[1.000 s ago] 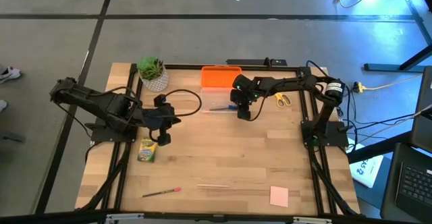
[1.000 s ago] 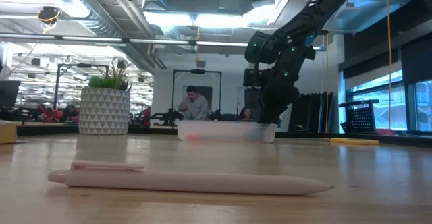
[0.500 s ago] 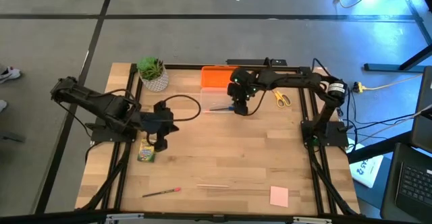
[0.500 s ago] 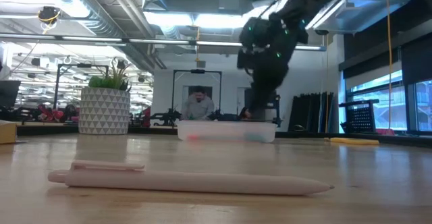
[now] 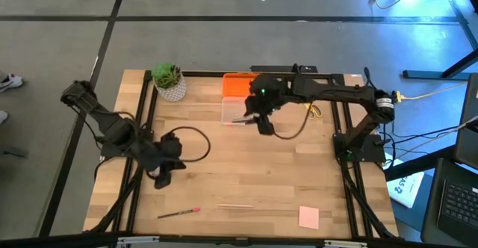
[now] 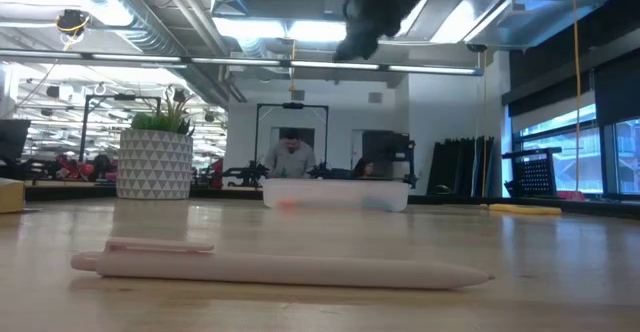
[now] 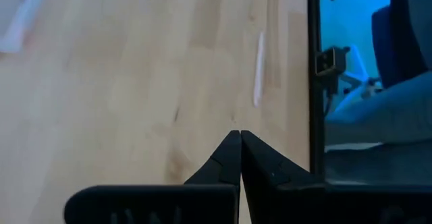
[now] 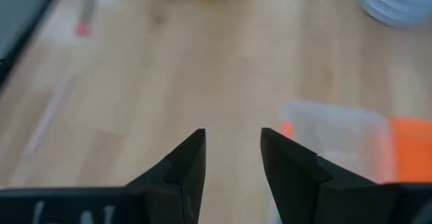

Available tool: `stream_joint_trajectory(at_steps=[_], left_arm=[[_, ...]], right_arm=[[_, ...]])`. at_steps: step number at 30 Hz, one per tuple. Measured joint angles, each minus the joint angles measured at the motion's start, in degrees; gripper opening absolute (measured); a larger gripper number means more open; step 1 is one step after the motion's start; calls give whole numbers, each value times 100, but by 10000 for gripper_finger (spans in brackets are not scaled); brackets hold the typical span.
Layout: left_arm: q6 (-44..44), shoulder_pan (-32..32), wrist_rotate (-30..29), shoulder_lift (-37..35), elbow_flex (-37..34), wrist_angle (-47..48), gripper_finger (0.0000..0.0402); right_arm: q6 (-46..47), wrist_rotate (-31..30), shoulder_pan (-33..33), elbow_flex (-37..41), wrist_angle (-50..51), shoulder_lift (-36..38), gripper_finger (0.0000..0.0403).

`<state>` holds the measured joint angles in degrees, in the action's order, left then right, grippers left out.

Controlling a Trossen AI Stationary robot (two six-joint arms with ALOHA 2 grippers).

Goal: Pack school essentials
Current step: Put the pink pen into the orange supply box

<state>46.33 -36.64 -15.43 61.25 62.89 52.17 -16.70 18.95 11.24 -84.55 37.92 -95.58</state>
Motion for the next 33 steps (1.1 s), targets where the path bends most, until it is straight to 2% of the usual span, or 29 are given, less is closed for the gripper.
stream_joint_trajectory(at_steps=[3, 10, 15, 22, 27, 33], left_arm=[[286, -282, -83, 2, 0, 120, 0], [607, -734, -353, 4, 0, 472, 0], [472, -1093, -349, 4, 0, 504, 0], [-28, -1611, -349, 4, 0, 533, 0], [-172, -1804, -477, 4, 0, 529, 0], [-344, -1861, -622, 4, 0, 526, 0]], right_arm=[[-248, 147, -372, -147, 84, 53, 144], [-252, -377, -1292, -528, 143, 60, 139], [749, -950, -2011, -844, 78, 60, 137], [2523, -2064, -3187, -901, -298, -49, 136], [3688, -2252, -3856, -901, -810, -399, 136], [4215, -2495, -4319, -897, -983, -987, 136]])
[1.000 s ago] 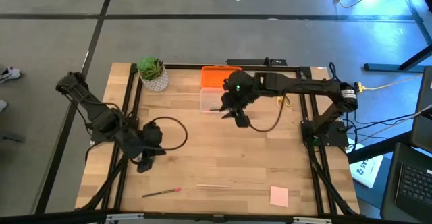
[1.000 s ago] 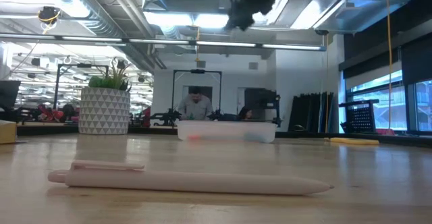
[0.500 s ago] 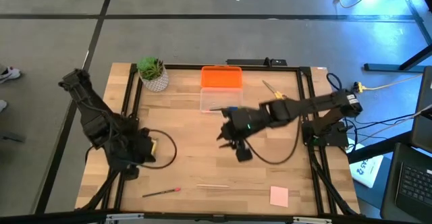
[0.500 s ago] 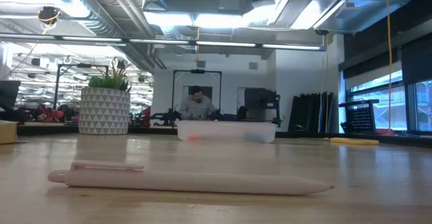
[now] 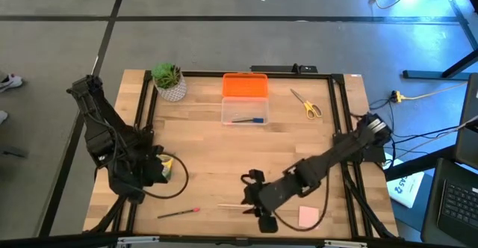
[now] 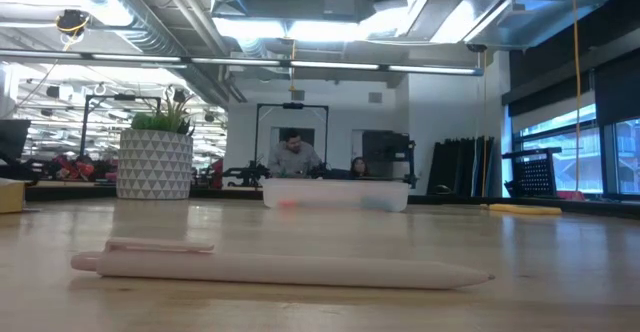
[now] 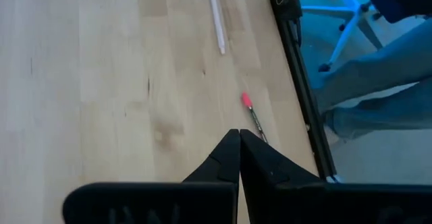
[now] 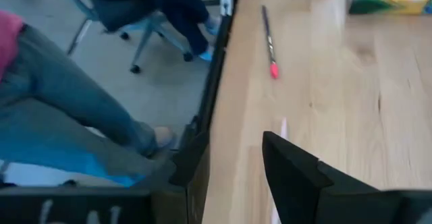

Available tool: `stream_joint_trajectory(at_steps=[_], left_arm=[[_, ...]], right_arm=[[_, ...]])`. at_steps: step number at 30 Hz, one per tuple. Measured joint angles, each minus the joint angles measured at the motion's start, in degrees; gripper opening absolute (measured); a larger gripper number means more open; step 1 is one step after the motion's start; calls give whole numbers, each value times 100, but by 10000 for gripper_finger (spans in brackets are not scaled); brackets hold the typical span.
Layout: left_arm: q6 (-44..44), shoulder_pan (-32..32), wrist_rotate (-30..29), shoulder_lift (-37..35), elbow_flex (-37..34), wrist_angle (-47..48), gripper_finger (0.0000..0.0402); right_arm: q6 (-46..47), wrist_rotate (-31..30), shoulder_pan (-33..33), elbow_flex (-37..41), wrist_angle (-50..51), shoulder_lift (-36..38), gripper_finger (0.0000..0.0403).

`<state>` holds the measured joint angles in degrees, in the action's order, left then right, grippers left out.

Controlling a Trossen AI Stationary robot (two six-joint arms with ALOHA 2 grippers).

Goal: Pack school essentials
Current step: Put the pink pen into the orange supply box

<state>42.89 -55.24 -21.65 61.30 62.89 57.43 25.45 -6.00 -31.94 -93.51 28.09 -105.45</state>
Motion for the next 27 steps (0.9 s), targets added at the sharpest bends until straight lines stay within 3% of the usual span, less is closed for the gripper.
stream_joint_trajectory(at_steps=[11, 19, 27], left_arm=[[2062, 9, 86, 215, 0, 307, 0], [1973, 7, 230, 757, 0, 359, 0], [1952, 7, 282, 855, 0, 352, 0]], right_arm=[[280, -44, 113, 2, -9, -561, 136], [196, -54, 195, 4, -10, -793, 136], [-643, -11, 203, 4, -513, -1362, 136]])
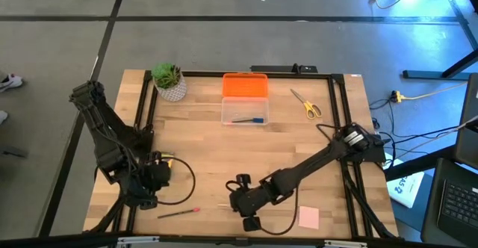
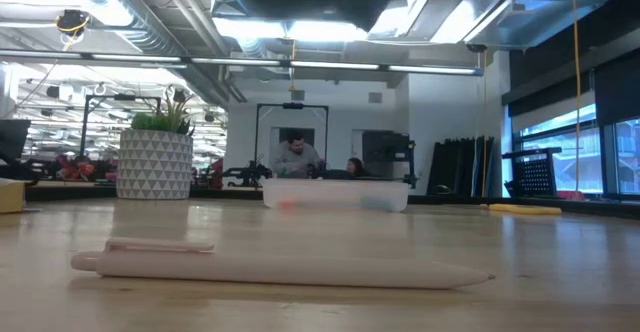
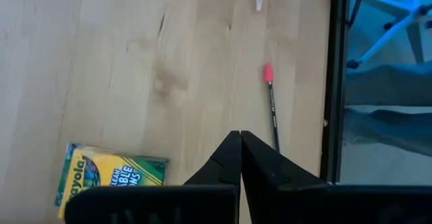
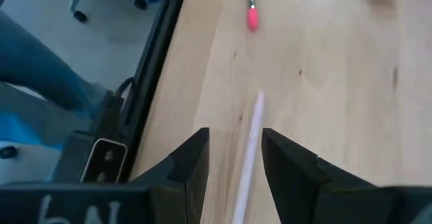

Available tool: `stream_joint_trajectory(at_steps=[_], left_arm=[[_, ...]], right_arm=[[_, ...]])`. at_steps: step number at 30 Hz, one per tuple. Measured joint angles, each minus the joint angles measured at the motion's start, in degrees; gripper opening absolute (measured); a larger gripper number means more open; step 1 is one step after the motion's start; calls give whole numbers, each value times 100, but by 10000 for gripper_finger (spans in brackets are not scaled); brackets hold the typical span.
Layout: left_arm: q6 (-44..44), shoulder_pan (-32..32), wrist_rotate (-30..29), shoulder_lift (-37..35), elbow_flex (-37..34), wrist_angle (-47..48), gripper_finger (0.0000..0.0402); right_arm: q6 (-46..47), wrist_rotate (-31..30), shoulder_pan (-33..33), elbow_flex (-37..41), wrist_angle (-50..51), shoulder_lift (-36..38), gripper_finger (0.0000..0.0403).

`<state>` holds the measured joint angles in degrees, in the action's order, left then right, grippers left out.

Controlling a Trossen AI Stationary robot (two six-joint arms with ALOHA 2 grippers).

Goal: Pack school essentials
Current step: Put the pink pen into the orange supply box

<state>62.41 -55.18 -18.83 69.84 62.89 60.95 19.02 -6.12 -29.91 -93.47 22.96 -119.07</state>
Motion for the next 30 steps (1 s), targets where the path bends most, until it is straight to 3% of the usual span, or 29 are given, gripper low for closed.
stream_joint_trajectory(at_steps=[12, 30], left_arm=[[-4, 0, 9, -4, 0, -3, 0], [-9, 2, 48, -4, 0, 8, 0]], right_arm=[[-265, 165, 133, 4, -245, -912, 136], [-136, 163, 236, 1, -449, -1169, 136]])
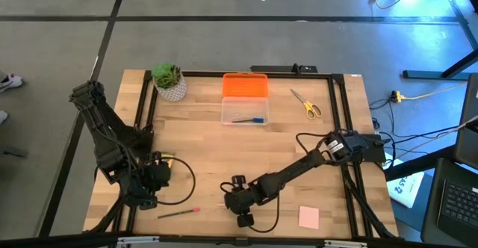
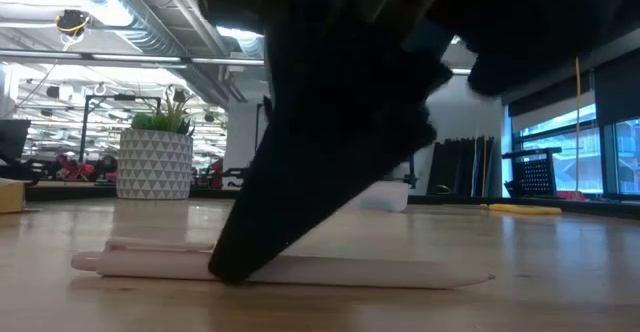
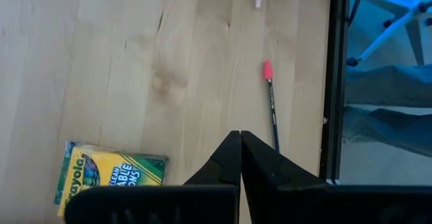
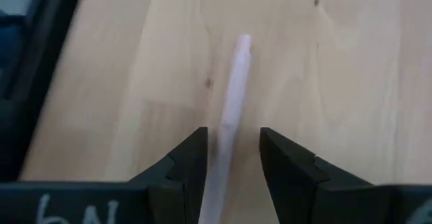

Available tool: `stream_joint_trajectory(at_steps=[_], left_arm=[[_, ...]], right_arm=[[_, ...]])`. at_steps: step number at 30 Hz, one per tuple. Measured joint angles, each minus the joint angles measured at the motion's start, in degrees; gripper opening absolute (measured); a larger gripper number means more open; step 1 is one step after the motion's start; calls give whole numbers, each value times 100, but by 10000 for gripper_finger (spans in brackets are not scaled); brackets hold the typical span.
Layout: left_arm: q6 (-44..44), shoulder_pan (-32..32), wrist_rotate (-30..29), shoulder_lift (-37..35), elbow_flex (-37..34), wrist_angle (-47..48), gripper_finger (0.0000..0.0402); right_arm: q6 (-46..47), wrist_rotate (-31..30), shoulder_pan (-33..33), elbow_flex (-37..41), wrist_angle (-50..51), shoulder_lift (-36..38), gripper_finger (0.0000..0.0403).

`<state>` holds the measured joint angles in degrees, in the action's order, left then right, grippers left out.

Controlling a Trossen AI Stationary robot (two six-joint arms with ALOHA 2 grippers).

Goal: Pack school essentials
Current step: Put the pink pen into the orange supply box

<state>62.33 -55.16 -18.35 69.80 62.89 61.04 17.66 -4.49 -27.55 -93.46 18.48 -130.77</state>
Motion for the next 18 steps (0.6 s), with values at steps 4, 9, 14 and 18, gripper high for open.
stream_joint_trajectory(at_steps=[4, 9, 14, 18], left_arm=[[0, 0, 0, 0, -1, 2, 0], [0, 0, 0, 0, -2, 2, 0], [0, 0, -1, 0, -2, 2, 0], [0, 0, -2, 0, -2, 2, 0]], right_arm=[[-19, -16, -2, -10, -24, -41, 136], [-5, -21, -2, -10, -8, -47, 124], [5, -20, 2, -10, 16, -52, 81], [14, -24, 4, -10, 36, -54, 43]])
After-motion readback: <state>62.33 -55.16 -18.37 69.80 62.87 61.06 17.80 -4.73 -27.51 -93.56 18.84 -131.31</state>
